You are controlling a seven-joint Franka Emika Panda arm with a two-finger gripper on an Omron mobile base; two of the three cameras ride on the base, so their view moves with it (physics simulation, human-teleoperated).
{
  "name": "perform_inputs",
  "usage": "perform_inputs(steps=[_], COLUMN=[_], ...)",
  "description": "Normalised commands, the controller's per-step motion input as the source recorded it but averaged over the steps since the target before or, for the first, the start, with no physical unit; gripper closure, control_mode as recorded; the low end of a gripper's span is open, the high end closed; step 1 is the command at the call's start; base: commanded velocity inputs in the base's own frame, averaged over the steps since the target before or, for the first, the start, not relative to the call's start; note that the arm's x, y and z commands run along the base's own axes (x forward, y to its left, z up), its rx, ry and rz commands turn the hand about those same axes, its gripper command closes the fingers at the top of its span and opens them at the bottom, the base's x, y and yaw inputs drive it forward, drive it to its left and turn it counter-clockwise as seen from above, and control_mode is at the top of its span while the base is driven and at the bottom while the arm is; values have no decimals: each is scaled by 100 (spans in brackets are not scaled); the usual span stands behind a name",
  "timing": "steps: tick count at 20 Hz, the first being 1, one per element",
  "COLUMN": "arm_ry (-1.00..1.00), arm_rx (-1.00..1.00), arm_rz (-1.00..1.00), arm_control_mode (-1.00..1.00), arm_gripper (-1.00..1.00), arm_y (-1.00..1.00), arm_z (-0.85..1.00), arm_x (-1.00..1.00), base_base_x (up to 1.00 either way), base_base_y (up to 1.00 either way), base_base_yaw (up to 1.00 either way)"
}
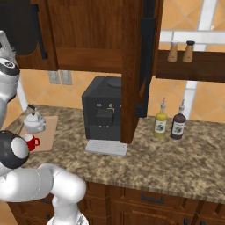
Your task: Pick the kettle from the counter and place it on the tray. Then pick the mug from the cabinet and place it on the tray. Then close the cabinet doors.
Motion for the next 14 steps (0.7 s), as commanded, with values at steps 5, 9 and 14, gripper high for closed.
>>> perform_inputs(steps=[5, 9, 14], arm_ry=[0, -8, -7], arm_rx=[9, 3, 0], arm_rz=[33, 4, -10], arm_control_mode=[-100, -100, -100], arm_gripper=[100, 100, 100], arm_y=[-35, -9, -9], arm_z=[6, 5, 53], arm_x=[63, -1, -90], base_base_x=[0, 0, 0], base_base_y=[0, 0, 0], base_base_yaw=[0, 0, 0])
